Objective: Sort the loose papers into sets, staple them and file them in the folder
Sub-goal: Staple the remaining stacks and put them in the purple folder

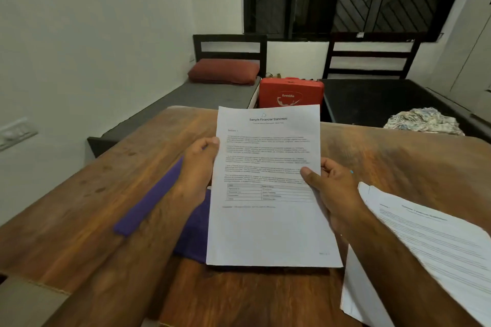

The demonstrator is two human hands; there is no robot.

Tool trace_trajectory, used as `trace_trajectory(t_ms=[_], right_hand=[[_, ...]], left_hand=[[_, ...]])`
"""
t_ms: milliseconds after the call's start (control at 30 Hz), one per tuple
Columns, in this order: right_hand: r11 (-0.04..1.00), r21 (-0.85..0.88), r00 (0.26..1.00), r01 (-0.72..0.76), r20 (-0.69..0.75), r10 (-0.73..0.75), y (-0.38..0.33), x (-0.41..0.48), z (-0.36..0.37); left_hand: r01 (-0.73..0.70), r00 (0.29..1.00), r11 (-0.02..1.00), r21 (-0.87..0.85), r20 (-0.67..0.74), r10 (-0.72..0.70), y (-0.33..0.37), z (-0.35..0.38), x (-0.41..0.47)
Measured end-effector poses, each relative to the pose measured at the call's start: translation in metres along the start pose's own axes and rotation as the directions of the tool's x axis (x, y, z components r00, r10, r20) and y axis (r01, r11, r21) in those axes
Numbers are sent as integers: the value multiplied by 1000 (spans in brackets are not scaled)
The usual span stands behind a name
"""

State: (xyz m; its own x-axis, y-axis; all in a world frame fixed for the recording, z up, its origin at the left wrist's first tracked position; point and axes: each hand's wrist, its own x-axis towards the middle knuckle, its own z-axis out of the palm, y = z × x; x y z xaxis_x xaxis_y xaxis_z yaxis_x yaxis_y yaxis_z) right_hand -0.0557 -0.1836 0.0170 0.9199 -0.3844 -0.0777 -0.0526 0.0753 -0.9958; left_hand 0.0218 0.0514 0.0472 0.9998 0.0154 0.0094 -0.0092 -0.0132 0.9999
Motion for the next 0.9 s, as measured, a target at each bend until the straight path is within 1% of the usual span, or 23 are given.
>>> trace_trajectory(t_ms=[100,133,167,200,267,300,367,400,433,500,533,667,767,800,833,900], right_hand=[[1000,8,1000,-12,-7,12,5,0,-3],[1000,16,1000,-21,-10,21,8,0,-5],[1000,18,1000,-23,-12,24,9,0,-8],[1000,14,1000,-25,-13,25,11,0,-10],[1000,6,1000,-28,-14,28,12,-1,-13],[1000,7,1000,-28,-14,28,13,-2,-15],[1000,10,1000,-27,-8,27,13,-4,-17],[1000,12,1000,-29,-5,29,13,-4,-17],[999,20,1000,-30,-4,30,13,-5,-18],[999,25,999,-32,-6,32,13,-6,-19],[999,17,999,-31,-13,31,13,-7,-21],[1000,-18,997,-14,-79,13,10,-7,-30],[996,-90,993,-21,-116,10,8,-3,-36],[991,-128,992,-32,-122,16,8,-1,-39],[984,-170,992,-46,-123,25,10,1,-42],[961,-262,991,-90,-118,60,13,2,-48]], left_hand=[[27,998,998,52,-55,-24,-16,-12,7],[21,996,991,133,-90,-9,-27,-17,11],[15,994,965,261,-107,14,-38,-21,15],[19,996,914,405,-91,20,-51,-26,18],[2,1000,751,660,11,-12,-67,-29,20],[-47,997,658,752,77,-17,-71,-28,20],[-160,984,482,861,177,12,-64,-18,13],[-185,981,409,893,195,18,-60,-12,11],[-173,983,364,915,183,7,-56,-6,9],[-95,989,316,944,125,-75,-51,3,5],[-82,988,290,953,116,-101,-51,7,3],[-91,987,157,983,110,-115,-60,25,-2],[-109,990,-34,994,105,-98,-74,44,-8],[-97,993,-81,992,91,-81,-79,48,-9],[-86,995,-100,991,80,-56,-84,50,-10],[-81,997,-99,992,80,-15,-88,48,-10]])
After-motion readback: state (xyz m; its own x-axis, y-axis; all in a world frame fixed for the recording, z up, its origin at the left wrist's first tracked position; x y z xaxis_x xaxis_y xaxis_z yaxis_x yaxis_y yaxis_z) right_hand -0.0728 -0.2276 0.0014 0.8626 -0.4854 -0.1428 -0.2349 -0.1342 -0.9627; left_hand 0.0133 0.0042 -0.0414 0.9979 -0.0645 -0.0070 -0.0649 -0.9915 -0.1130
